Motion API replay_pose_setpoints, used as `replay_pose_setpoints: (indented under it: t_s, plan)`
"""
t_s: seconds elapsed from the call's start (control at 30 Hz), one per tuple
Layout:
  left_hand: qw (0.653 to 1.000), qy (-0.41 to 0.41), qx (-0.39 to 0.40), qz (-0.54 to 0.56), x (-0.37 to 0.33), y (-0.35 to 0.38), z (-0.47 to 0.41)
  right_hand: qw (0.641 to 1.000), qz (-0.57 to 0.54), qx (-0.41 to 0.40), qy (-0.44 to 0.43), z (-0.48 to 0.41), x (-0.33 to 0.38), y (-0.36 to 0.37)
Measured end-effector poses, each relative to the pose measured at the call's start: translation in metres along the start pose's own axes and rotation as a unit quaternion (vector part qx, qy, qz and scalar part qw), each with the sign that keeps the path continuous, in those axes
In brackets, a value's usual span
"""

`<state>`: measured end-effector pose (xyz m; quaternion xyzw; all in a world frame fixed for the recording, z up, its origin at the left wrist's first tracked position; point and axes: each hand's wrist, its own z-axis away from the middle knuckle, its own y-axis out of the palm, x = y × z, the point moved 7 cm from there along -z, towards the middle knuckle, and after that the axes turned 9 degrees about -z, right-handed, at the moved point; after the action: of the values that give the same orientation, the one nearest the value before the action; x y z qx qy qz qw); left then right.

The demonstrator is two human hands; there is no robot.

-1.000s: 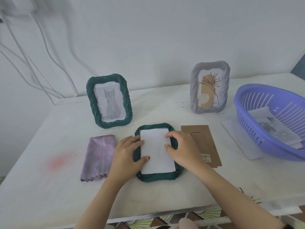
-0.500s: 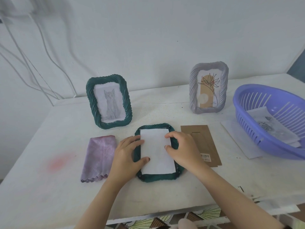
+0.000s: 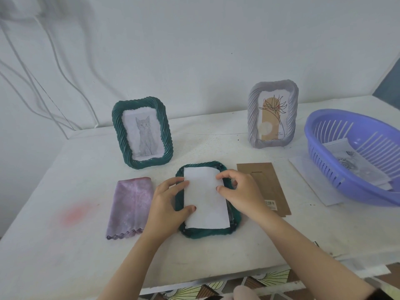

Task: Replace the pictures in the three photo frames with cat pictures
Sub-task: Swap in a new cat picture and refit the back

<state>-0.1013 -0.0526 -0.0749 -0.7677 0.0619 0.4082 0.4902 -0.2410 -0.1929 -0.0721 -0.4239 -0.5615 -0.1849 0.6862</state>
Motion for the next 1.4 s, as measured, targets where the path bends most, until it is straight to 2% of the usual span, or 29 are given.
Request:
replay_pose_setpoints:
  t_s: [0.13, 0.3, 0.6, 0.9, 1.4]
  plan:
    - [0.995, -0.041, 0.01, 0.095, 0.002, 0.0, -0.003, 1.0, -0.028, -0.001, 0.009, 0.0, 0.002, 0.001]
    - [0.995, -0.04, 0.008, 0.086, 0.004, 0.0, -0.002, 0.997, -0.08, 0.003, 0.016, 0.0, 0.007, 0.002]
    - [0.984, -0.076, 0.004, 0.163, 0.005, -0.003, -0.006, 1.0, -0.025, -0.008, -0.003, 0.003, 0.008, 0.005]
    - [0.999, -0.025, 0.025, -0.036, 0.003, 0.007, -0.011, 0.997, 0.046, -0.02, -0.05, 0.004, 0.01, 0.007]
    - [0.997, 0.018, -0.004, -0.071, 0.002, 0.006, -0.008, 0.998, -0.048, -0.031, 0.021, -0.001, 0.006, 0.0]
